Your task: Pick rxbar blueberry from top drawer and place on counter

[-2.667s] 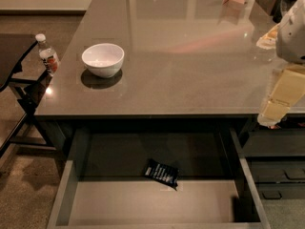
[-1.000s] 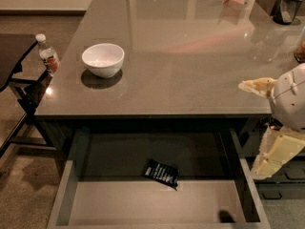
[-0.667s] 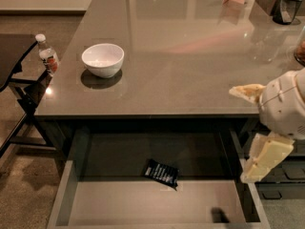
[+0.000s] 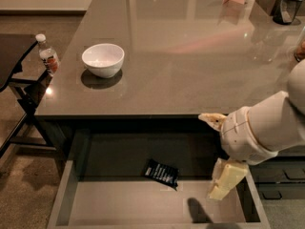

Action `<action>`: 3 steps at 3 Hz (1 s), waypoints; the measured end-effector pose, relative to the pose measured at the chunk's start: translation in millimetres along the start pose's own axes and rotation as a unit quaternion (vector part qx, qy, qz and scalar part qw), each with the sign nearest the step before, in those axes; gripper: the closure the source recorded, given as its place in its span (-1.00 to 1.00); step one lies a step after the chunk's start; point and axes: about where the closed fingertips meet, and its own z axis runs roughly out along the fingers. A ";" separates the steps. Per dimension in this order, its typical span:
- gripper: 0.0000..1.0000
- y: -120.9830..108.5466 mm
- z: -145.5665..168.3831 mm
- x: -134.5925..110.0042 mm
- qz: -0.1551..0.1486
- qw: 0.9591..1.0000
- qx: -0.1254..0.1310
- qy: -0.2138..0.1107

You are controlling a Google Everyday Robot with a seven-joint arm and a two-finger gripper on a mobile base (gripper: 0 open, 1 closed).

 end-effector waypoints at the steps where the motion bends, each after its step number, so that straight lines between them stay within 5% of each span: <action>1: -1.00 9.8 30.9 0.6 0.009 1.000 -0.008 -0.015; 3: -1.00 12.2 92.1 17.7 0.072 0.997 0.025 -0.024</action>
Offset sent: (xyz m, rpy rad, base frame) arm -0.0060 0.0410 -0.0989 0.0859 0.0456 -0.1242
